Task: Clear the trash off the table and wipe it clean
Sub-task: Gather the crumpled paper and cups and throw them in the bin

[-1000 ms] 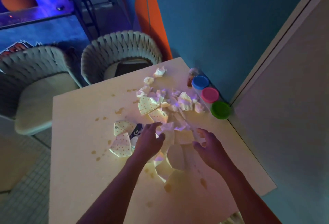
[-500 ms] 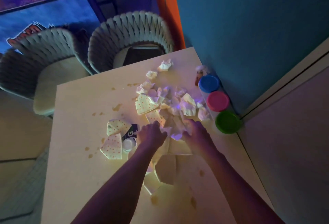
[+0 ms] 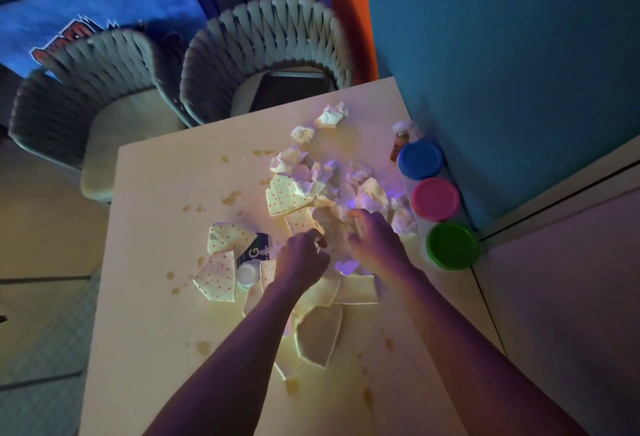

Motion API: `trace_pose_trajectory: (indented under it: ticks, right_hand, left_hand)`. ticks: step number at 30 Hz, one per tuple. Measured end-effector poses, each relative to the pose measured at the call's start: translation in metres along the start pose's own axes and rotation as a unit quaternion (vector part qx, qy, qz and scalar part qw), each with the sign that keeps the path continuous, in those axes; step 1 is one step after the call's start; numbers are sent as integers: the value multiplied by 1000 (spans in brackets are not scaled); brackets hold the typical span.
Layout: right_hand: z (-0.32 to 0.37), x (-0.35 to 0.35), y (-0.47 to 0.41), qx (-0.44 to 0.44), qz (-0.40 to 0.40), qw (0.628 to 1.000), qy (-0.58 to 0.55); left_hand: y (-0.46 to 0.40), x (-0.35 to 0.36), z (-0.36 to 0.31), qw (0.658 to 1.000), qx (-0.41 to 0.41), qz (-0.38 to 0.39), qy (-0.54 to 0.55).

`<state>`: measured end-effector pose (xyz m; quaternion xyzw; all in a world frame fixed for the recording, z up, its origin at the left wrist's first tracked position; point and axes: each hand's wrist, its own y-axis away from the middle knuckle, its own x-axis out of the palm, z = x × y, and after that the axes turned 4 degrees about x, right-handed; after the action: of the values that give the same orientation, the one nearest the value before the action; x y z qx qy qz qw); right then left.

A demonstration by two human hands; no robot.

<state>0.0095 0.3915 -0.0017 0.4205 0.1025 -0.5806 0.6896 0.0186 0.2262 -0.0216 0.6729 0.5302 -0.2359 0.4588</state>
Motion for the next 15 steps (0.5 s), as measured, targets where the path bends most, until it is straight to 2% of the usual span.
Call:
trace_pose_trajectory:
  ticks: [3,7,12,15]
  right_hand:
    - [2,3,-8,-12,13,1000,22]
    - [5,10,-14,-21,12,998,52]
    - [10,12,-25,-11,-12,997,71]
    - [13,11,-30,-9,-33,996,87]
  left_hand:
    - [0,-9,0,995,-18,-65,79]
    - [1,-19,4,990,-16,-108,86]
    - [0,-14,1,999,2,-49,-4]
    - [0,3,-2,996,44,-6,-82]
